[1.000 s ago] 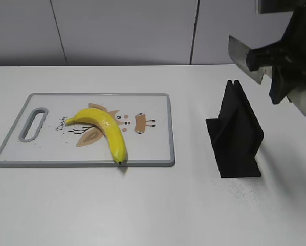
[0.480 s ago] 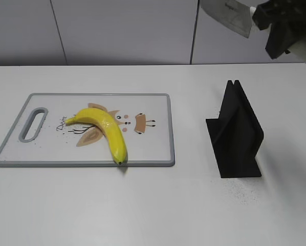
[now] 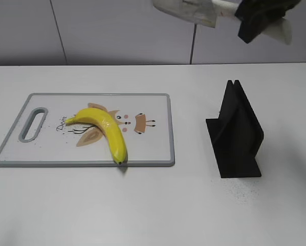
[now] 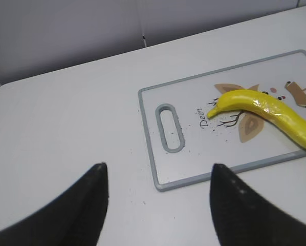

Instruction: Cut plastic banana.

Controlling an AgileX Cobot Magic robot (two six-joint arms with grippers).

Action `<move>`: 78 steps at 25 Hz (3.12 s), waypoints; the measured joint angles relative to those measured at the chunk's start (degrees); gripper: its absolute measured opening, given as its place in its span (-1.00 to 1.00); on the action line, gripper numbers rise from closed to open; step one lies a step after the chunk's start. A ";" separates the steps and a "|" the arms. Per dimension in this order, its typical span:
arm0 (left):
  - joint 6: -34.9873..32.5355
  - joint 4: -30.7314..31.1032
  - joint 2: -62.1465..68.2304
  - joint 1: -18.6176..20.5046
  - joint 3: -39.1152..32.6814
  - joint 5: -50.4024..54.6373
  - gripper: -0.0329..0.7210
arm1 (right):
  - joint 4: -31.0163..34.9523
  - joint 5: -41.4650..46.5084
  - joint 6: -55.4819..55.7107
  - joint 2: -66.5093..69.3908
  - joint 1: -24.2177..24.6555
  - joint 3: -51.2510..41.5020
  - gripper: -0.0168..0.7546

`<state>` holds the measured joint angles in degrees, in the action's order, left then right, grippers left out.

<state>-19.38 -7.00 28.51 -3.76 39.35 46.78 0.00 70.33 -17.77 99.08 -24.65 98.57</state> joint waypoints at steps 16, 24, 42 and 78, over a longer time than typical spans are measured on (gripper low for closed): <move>-38.40 -15.23 43.52 -2.15 32.76 8.17 0.65 | 11.00 -0.05 -34.80 12.71 0.06 12.14 -0.54; -55.99 -15.43 60.01 -7.56 45.61 17.00 0.65 | 17.82 -0.16 -45.95 19.37 0.06 15.14 -0.54; -58.78 -15.98 72.86 -10.57 48.78 14.03 -0.21 | 26.04 -0.22 -58.12 24.31 0.01 16.99 -0.54; -54.90 -20.66 88.46 -13.25 32.67 -7.81 -0.86 | 16.97 0.32 -42.74 41.48 -1.61 19.29 -0.38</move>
<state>-74.28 -27.65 116.97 -17.01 72.02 38.97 16.97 70.65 -60.51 140.56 -26.25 117.86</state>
